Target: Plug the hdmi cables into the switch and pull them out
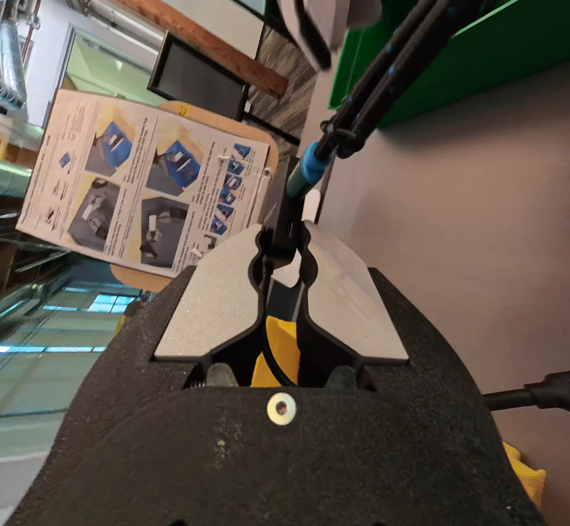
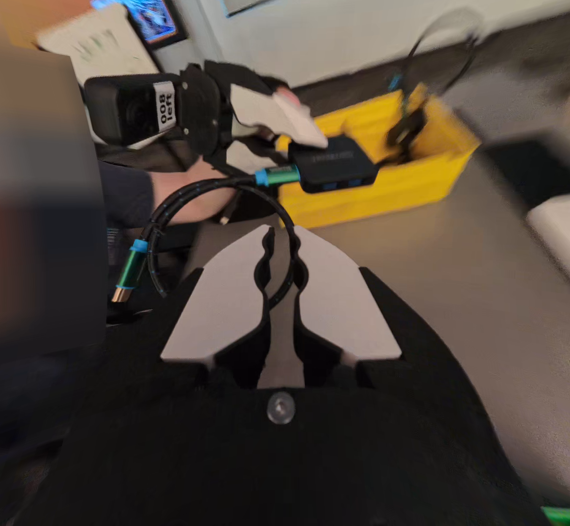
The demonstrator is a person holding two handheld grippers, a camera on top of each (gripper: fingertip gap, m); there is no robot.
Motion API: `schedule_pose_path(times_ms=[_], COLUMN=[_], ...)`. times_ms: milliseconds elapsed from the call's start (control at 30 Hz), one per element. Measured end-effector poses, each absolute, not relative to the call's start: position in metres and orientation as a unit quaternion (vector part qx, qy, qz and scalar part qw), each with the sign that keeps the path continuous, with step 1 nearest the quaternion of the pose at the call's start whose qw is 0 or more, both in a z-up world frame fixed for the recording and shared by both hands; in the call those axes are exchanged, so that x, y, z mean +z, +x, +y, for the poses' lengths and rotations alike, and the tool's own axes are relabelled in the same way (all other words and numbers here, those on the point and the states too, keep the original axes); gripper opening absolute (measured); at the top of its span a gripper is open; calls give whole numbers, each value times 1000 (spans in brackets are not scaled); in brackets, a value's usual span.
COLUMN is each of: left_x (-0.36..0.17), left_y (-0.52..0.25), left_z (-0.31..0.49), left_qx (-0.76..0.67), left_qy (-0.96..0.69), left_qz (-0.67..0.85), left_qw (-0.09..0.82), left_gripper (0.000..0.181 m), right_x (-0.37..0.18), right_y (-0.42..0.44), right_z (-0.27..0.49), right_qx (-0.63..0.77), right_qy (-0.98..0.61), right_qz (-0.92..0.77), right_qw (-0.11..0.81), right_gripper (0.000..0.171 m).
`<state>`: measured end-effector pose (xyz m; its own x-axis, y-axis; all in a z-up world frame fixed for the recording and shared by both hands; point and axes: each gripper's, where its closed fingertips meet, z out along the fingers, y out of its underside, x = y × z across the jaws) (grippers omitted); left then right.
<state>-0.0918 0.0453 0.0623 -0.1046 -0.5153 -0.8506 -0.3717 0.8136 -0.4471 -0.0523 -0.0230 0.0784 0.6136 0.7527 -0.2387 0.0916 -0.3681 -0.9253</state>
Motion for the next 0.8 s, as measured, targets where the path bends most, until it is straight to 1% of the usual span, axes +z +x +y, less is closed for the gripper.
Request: schedule_pose_path(times_ms=[67, 100, 167, 200, 233, 267, 367, 433, 500, 600, 667, 700, 733, 767, 800], left_x=[63, 63, 64, 65, 66, 68, 67, 63, 59, 52, 46, 43, 40, 37, 33], left_y=[-94, -94, -94, -95, -96, -98, -103, -103, -101, -98, -96, -94, -92, -90, -88], left_z=[56, 60, 68, 73, 79, 86, 103, 107, 107, 104, 101, 99, 96, 93, 90], left_qx=[-48, -50, -53, -50, -43, -30, -8, -16, -20, -9, -1, 2, 1, -1, -3], left_qy=[-322, -334, -361, -376, -389, -400, -436, -458, -471, -470, -466, -463, -461, -458, -455], left_qz=[733, 730, 718, 711, 703, 694, 674, 669, 667, 677, 686, 691, 696, 701, 707], left_qw=[597, 594, 593, 592, 594, 598, 596, 586, 577, 567, 558, 554, 551, 546, 541], left_gripper=[19, 19, 19, 19, 19, 18, 18, 18, 18, 18, 18, 18, 18, 18, 18], right_x=[101, 106, 114, 118, 124, 131, 156, 157, 139, 104, 88, 82, 76, 72, 70], right_y=[-54, -55, -56, -59, -63, -70, -89, -98, -104, -96, -84, -80, -76, -70, -65], right_z=[-26, -29, -34, -37, -40, -45, -60, -59, -44, -13, 1, 5, 7, 9, 11], right_qx=[196, 118, -29, -55, -52, -28, 49, 66, 29, -98, -188, -218, -239, -265, -290], right_qy=[-700, -673, -628, -631, -642, -645, -622, -620, -649, -681, -688, -692, -697, -700, -701], right_qz=[-338, -361, -395, -394, -380, -366, -331, -315, -318, -340, -349, -355, -360, -359, -359], right_qw=[598, 634, 670, 666, 664, 670, 708, 716, 690, 641, 607, 590, 572, 557, 544], right_gripper=[11, 18, 20, 19, 22, 28, 37, 49, 53, 54, 51, 45, 37, 25, 8])
